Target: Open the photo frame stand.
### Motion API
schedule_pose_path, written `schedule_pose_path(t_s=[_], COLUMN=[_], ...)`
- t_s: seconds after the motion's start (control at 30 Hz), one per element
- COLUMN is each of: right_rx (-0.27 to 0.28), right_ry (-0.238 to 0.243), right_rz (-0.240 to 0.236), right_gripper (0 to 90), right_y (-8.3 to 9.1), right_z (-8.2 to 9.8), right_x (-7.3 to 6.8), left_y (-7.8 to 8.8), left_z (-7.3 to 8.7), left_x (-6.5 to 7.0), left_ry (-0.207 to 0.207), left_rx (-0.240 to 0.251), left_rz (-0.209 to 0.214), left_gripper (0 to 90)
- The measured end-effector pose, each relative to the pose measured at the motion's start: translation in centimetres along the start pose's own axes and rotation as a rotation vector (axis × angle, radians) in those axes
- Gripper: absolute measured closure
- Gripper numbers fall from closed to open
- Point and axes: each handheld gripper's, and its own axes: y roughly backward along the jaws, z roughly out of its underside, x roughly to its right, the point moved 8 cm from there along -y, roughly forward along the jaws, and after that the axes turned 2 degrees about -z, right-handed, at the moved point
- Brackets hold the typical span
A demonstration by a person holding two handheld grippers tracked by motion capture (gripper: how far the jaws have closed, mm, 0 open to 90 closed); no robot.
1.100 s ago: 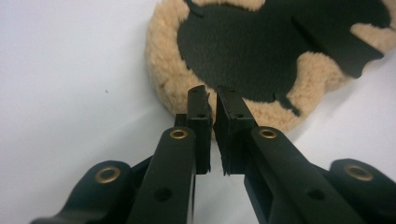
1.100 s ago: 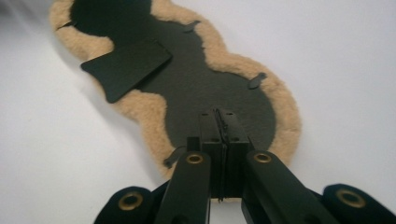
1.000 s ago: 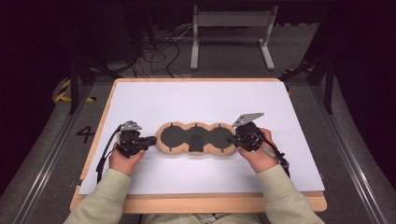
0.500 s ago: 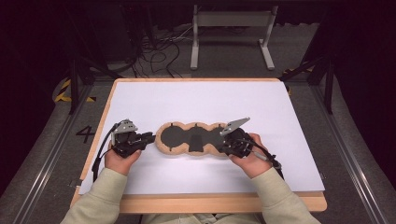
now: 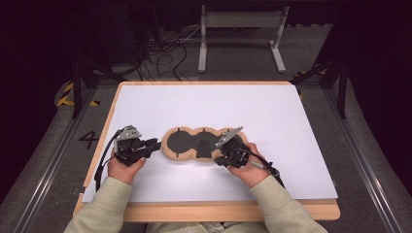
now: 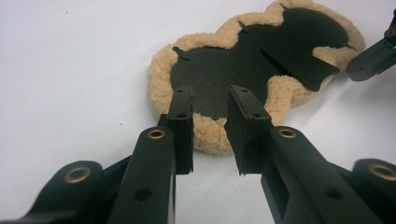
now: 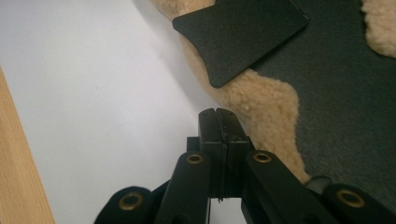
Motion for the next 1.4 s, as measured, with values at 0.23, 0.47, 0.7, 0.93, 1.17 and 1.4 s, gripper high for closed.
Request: schedule_pose_path(t_s=[0.23, 0.47, 0.7, 0.93, 1.17, 1.4], right_rx=[-0.014, 0.010, 0.080, 0.172, 0.216, 0.218], right_ry=[0.004, -0.008, -0.019, -0.056, -0.068, -0.068], right_rz=[-0.011, -0.007, 0.019, 0.037, 0.049, 0.052], right_gripper=[90.0, 90.0, 90.0, 90.0, 90.0, 89.2], right_y=[-1.2, -1.2, -0.1, 1.1, 1.4, 1.4], right_z=[-0.3, -0.8, -1.7, -2.4, -2.8, -2.7], right_x=[-0.2, -0.1, -0.1, 0.4, 0.6, 0.6], left_y=[0.2, 0.2, 0.2, -0.1, -0.4, -0.5], left_z=[0.5, 0.8, 0.9, 1.0, 1.1, 1.2], left_x=[-0.3, -0.4, -0.6, -0.5, -0.5, -0.5], left_ry=[0.017, 0.027, 0.030, 0.040, 0.049, 0.063], left_rx=[-0.015, -0.020, -0.025, -0.036, -0.049, -0.057], left_rz=[-0.016, -0.020, -0.023, -0.018, -0.014, -0.006], left_gripper=[72.1, 71.4, 70.7, 69.7, 68.6, 66.7])
